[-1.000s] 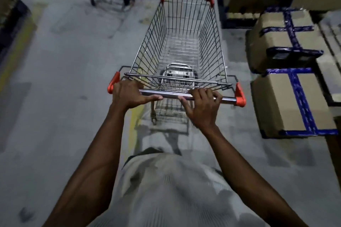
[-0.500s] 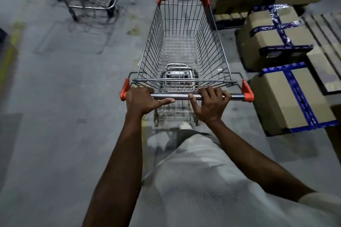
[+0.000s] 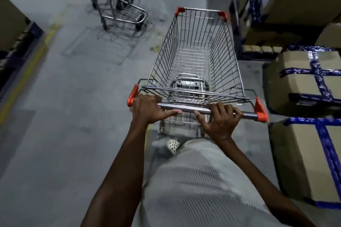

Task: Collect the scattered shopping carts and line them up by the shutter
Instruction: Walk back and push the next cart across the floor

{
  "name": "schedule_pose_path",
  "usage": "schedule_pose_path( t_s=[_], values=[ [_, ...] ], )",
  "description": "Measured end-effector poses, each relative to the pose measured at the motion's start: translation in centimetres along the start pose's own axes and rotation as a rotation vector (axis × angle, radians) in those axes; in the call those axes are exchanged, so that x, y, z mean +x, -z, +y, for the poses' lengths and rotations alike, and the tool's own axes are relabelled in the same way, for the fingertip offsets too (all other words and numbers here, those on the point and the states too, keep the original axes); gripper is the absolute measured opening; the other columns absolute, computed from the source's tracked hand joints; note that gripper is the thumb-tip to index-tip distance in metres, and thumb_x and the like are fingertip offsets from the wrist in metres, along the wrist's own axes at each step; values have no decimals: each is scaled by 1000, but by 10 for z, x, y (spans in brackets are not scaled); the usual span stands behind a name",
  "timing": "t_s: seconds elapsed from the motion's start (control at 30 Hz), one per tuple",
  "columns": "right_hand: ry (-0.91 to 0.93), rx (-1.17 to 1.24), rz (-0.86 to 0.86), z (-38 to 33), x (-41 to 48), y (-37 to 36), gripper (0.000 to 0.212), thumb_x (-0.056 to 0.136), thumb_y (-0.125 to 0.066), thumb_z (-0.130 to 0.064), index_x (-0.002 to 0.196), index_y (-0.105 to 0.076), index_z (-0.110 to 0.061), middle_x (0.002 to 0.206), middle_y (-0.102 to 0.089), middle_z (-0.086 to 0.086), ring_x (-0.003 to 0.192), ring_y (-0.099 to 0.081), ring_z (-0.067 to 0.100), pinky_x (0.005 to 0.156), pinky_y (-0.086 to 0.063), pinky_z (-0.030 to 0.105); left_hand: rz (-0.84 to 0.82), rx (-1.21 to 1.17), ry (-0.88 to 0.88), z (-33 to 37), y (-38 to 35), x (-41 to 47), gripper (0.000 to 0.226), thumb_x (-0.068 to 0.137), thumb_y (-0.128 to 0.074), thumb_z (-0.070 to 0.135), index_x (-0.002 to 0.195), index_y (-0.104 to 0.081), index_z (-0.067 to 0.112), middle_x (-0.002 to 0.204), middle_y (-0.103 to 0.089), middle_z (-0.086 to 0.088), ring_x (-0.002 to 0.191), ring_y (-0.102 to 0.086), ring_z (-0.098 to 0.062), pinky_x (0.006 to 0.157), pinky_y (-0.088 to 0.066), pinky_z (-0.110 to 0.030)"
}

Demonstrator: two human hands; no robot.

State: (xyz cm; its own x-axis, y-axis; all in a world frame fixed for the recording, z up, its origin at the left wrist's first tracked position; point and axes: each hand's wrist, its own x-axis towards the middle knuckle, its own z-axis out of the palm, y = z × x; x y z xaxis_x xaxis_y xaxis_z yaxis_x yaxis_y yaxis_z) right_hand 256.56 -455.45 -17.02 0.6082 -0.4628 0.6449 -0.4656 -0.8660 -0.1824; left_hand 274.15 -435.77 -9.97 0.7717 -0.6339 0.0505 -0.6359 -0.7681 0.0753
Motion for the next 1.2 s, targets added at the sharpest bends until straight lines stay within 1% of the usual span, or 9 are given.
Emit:
schedule_pose_path(
  t_s=[0.17,0.37,0.5,0.6,0.7,0.8,0.97,1.1,1.2],
  values=[
    [36,37,-26,29,62,-42,56,83,-66,-76,87,-70,-21,87,-67,-1,89,-62,29,87,-39,48,-40,-12,89,22,2,49,98,57,-27,110,68,-72,23,55,-60,7,66,-66,-16,78,-49,-28],
    [71,178,-35,39,107,-71,61,77,-68,-82,80,-68,-21,84,-67,-3,88,-59,26,86,-39,49,61,-58,211,27,-6,67,78,60,-33,108,57,-50,32,54,-63,7,66,-67,-15,113,-36,-46],
    [115,231,-46,25,127,-88,65,73,-70,-85,76,-66,-20,82,-66,-2,88,-58,27,87,-38,48,-28,7,290,15,-3,73,94,60,-27,109,77,-75,30,60,-66,6,71,-70,-15,98,-41,-34],
    [138,273,-47,13,140,-100,66,72,-69,-86,75,-65,-20,81,-66,-4,88,-58,26,87,-38,47,-30,29,324,8,6,76,92,62,-32,107,76,-75,27,60,-65,5,73,-71,-17,95,-45,-32],
    [155,310,-91,1,151,-110,66,72,-67,-88,75,-66,-21,80,-66,-5,89,-59,25,87,-38,48,-49,30,383,-1,7,75,94,62,-31,107,80,-76,27,64,-68,2,79,-72,-20,107,-38,-37],
    [195,351,-108,-11,157,-118,65,74,-65,-87,75,-67,-22,79,-65,-7,88,-60,25,86,-38,50,-43,30,430,-11,6,71,97,60,-29,109,78,-74,26,66,-69,1,78,-72,-23,94,-44,-33],
    [253,411,-128,-46,153,-123,67,72,-66,-88,74,-65,-21,78,-64,-7,87,-59,23,85,-38,50,-17,31,517,-35,9,48,92,61,-33,108,86,-77,31,68,-71,1,80,-72,-22,98,-44,-35],
    [350,447,-142,-82,141,-125,68,73,-66,-88,78,-65,-20,82,-66,-5,88,-60,25,85,-39,50,63,-13,592,-64,11,19,90,58,-38,107,67,-71,24,58,-66,1,69,-71,-24,76,-47,-29],
    [480,451,-188,-104,133,-130,67,79,-61,-86,86,-66,-19,90,-67,-2,90,-60,26,87,-38,47,73,15,667,-82,13,-4,89,59,-40,106,63,-69,22,56,-65,2,68,-70,-23,76,-47,-28]
  ],
)
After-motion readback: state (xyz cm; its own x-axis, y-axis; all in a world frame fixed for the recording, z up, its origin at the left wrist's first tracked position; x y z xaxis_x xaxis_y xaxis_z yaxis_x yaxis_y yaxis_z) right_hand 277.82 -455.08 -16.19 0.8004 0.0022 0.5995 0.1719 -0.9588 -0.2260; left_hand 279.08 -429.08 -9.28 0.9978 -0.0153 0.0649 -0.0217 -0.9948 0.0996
